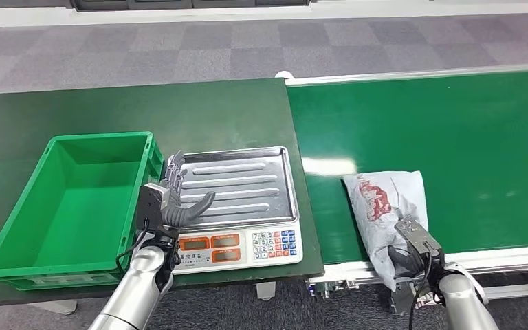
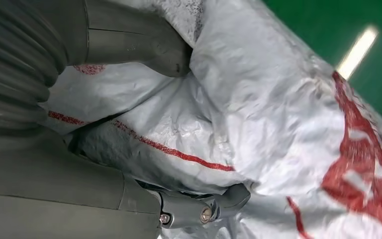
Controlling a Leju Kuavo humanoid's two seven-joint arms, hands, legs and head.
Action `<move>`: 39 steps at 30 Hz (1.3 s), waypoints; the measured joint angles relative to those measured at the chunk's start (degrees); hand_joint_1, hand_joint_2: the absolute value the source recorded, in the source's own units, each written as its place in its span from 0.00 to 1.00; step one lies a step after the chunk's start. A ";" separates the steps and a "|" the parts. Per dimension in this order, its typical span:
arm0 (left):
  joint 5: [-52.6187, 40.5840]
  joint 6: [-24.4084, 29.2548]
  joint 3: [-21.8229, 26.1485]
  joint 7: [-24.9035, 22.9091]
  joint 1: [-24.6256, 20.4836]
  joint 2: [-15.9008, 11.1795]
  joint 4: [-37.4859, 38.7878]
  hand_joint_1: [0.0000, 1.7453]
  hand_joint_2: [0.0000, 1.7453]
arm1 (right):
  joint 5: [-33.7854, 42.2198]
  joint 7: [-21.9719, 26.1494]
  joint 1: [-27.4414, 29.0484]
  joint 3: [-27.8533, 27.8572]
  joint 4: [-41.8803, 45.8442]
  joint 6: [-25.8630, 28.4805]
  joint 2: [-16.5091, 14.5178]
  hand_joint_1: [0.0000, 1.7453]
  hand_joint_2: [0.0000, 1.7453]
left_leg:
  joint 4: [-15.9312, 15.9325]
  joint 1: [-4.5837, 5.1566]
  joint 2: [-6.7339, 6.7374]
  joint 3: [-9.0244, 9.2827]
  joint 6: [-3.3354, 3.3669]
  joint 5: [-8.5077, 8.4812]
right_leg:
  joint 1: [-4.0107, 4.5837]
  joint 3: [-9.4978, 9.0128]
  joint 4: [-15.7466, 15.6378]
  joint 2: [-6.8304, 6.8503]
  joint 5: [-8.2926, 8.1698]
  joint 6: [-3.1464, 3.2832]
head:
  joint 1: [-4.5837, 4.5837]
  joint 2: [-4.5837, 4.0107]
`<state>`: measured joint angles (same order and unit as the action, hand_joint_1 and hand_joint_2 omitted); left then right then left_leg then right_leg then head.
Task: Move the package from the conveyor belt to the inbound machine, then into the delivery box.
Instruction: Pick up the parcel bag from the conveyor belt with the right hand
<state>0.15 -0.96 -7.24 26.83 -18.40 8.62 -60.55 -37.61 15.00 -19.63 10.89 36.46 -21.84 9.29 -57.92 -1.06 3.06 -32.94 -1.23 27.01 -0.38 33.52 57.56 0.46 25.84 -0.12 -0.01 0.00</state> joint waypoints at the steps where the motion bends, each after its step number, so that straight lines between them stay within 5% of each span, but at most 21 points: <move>1: 0.13 -0.10 -0.17 0.24 -0.55 -0.05 0.70 0.00 1.00 | 0.55 0.42 -0.75 -0.58 -1.59 -1.41 0.55 0.76 1.00 | 0.00 -0.12 0.08 0.36 -0.03 0.13 | 0.06 -0.37 -0.10 -0.08 0.11 0.05 | 0.01 0.00; 2: 0.25 -0.15 -0.34 0.41 -1.06 -0.08 1.26 0.00 1.00 | 0.97 0.56 -1.50 -1.12 -2.93 -2.31 0.97 1.00 1.00 | 0.00 -0.24 0.13 0.69 -0.07 0.26 | 0.14 -0.73 -0.19 -0.14 0.19 0.07 | 0.01 0.00; 13: 1.70 0.02 -1.97 0.71 -5.02 -0.17 2.61 0.00 1.00 | 1.33 -2.57 -8.12 -6.62 -9.94 -0.69 2.37 1.00 1.00 | -0.06 -0.44 0.34 1.24 -0.05 -0.02 | 0.35 -1.20 -0.40 -0.41 -0.32 0.00 | 0.02 0.00; 16: 2.19 1.03 -2.12 0.20 -4.42 -0.52 2.58 0.00 1.00 | 0.02 -4.42 -9.01 -8.56 -10.55 6.17 1.88 1.00 1.00 | -0.06 -0.43 0.21 1.10 -0.04 0.05 | 0.35 -1.34 -0.39 -0.28 -0.20 -0.04 | 0.03 0.00; 21: 2.43 2.70 -2.09 -1.15 -1.56 -1.38 0.43 0.00 1.00 | -2.66 -8.31 -9.75 -12.94 -9.47 25.46 -0.67 1.00 1.00 | -0.05 -0.40 -0.10 1.13 -0.04 0.08 | 0.43 -1.28 -0.35 0.04 -0.02 -0.04 | 0.03 0.00; 26: 2.25 2.92 -2.09 -1.48 0.29 -1.80 -1.00 0.00 1.00 | -2.68 -8.95 -8.25 -15.87 -4.51 36.43 -2.68 1.00 1.00 | -0.05 -0.24 -0.57 0.56 0.01 -0.25 | 0.33 -0.67 -0.30 0.41 -0.16 -0.12 | 0.03 0.00; 39: 1.57 3.60 -2.09 -0.58 0.54 -1.78 -1.04 0.00 1.00 | -0.07 -6.52 -6.34 -18.12 21.29 45.00 -3.39 1.00 1.00 | -0.06 0.05 -1.19 -0.46 0.09 -0.55 | 0.10 0.29 -0.17 0.97 -0.22 -0.21 | 0.02 0.00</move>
<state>1.73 2.64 -9.33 26.25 -17.85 6.84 -61.58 -37.68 8.48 -25.97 -7.24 57.74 23.16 5.90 -57.98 -1.00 1.87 -33.41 -1.14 26.47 -0.28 33.81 57.39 1.43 25.61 -0.33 0.01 0.00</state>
